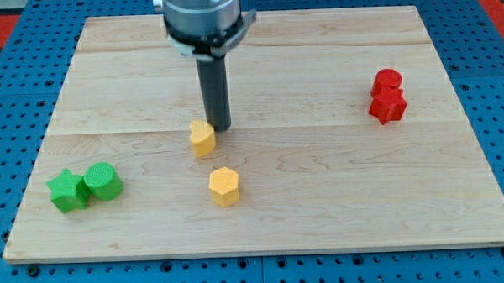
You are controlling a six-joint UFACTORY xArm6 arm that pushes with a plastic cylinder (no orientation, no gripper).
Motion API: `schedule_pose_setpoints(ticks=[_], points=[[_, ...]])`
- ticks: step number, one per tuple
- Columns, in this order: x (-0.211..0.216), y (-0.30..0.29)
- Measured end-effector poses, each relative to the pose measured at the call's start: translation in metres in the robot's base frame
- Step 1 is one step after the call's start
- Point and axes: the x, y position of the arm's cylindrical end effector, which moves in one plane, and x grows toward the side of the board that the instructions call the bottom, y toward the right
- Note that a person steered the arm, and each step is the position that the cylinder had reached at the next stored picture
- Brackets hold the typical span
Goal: Move the yellow heart into the yellow hexagon
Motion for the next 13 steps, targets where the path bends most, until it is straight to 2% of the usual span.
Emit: schedule_pose_setpoints(ticks=[1, 2, 4, 5, 6, 7, 8, 9, 10, 11, 12, 13], points=[[-0.014, -0.042], [-0.035, -0.056], [0.018, -0.049], [0.031, -0.047], [0.024, -0.065], [0.054, -0.079], [0.098, -0.072], [0.1, -0.046], [0.083, -0.01], [0.081, -0.026], [0.033, -0.033], [-0.022, 0.005]])
